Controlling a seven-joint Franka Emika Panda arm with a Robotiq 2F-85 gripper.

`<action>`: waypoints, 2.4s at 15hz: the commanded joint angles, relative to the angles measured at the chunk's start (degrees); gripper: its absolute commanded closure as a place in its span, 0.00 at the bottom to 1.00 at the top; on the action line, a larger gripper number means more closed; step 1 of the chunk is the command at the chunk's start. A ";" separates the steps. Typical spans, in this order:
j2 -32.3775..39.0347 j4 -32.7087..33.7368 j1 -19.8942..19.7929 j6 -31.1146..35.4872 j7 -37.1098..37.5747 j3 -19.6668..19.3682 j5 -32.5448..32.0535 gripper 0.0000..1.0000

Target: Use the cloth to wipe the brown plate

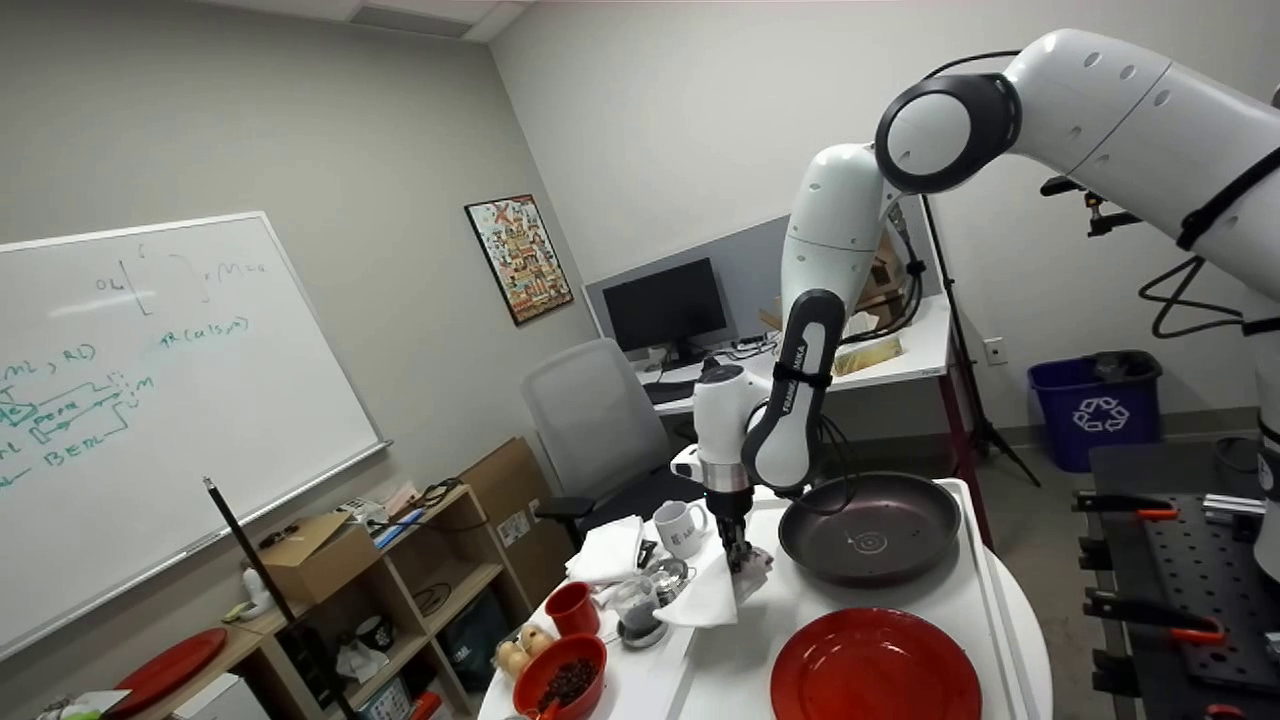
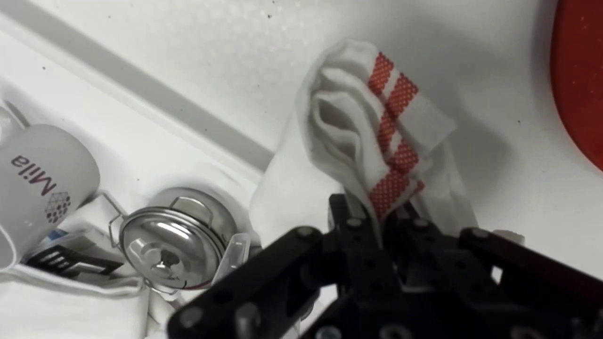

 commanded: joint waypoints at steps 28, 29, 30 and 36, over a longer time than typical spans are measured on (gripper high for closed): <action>3.43 2.71 -3.21 -6.74 -6.75 6.67 4.88 0.00; 1.98 1.09 -3.49 -5.62 -6.86 7.17 4.99 0.00; 0.51 -0.60 -3.67 -4.42 -6.83 7.48 4.98 0.00; -6.92 -10.11 -8.78 2.49 -7.47 12.86 8.07 0.00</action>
